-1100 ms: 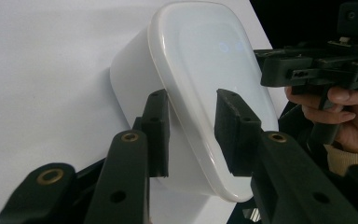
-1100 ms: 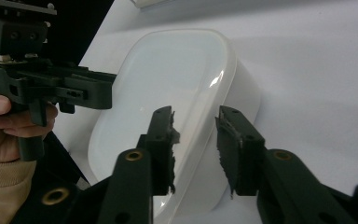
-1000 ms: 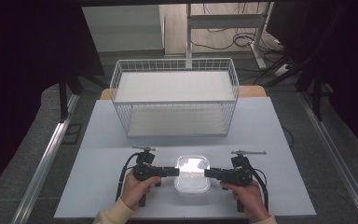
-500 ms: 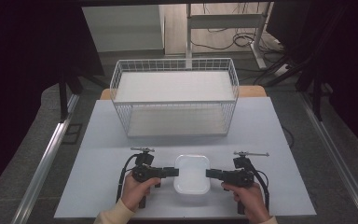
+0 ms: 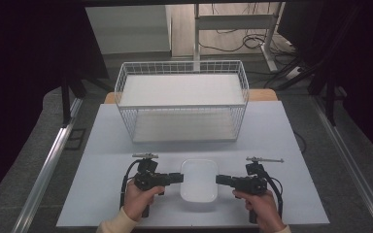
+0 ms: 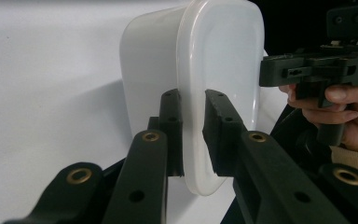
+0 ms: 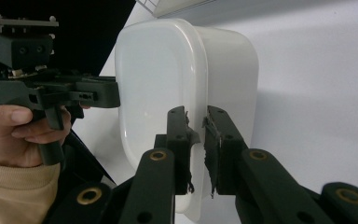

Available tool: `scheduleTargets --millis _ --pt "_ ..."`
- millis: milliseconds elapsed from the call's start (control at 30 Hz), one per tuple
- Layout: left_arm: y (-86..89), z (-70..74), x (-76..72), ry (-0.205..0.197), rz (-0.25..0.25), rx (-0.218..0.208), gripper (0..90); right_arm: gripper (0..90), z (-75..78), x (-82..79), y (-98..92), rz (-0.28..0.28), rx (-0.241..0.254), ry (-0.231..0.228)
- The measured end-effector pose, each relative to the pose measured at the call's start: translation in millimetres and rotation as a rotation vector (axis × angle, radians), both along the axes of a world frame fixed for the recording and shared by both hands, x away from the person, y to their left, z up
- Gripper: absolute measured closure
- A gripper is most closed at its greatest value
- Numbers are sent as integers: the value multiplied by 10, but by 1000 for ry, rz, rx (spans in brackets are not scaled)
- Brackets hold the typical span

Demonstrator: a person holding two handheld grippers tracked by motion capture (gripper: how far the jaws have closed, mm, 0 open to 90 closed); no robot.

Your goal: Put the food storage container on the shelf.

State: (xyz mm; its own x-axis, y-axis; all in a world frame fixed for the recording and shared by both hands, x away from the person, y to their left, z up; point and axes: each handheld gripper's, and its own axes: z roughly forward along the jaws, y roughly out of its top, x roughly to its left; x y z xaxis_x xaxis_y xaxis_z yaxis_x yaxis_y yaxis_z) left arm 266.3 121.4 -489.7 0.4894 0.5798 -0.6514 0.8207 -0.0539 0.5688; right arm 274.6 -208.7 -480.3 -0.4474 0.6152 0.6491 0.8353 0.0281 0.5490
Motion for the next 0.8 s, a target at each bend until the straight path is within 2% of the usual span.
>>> scheduleTargets --millis 300,400,500,533,600,800 --pt "31 99 -37 -38 -8 -9 790 805 112 -52 19 21 -13 -77" --pt "36 183 -76 -73 -9 -3 790 805 165 -77 24 25 -13 -100" --pt "40 262 -113 -104 -9 -2 791 805 249 -109 23 35 -13 -138" --pt "41 311 -138 -131 -7 7 791 805 267 -116 25 38 -15 -151" --pt "41 344 -158 -151 -1 9 791 805 323 -137 35 40 -18 -183" --pt "65 414 -171 -188 3 9 791 805 442 -155 66 50 -35 -240"
